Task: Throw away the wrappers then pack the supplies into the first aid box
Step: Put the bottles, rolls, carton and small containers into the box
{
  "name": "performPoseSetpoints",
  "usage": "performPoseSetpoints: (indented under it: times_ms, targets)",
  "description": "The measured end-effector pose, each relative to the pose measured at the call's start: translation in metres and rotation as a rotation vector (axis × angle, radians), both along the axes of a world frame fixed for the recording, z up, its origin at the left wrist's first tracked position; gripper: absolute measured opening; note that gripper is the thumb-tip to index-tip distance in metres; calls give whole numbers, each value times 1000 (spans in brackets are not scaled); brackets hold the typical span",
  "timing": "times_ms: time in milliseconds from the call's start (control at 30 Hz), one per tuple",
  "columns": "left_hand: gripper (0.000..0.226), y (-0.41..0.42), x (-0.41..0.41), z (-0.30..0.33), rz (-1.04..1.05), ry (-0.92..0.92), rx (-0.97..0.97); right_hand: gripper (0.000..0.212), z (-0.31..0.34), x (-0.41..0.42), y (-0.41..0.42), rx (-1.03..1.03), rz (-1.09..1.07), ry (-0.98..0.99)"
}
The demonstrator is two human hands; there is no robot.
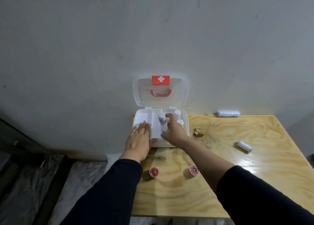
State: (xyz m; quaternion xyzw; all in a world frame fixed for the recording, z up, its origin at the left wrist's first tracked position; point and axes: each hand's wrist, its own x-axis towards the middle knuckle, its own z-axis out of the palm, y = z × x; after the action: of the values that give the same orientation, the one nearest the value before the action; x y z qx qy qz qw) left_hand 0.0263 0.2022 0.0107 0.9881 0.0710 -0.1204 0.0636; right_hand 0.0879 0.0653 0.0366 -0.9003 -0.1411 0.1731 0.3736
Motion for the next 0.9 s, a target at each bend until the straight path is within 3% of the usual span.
performPoseSetpoints:
  times_ms: [533,733,900]
  targets:
    - [74,1,-2,16,-8,-11,-26,64,13,7,1,-51,13,-6]
    - [49,-1,24,53,-43,-124,-37,51,39,17,-14,-43,6,-152]
    - [39,-35,59,77,-136,-145,-216,38,45,25,-58,-115,-84,-226]
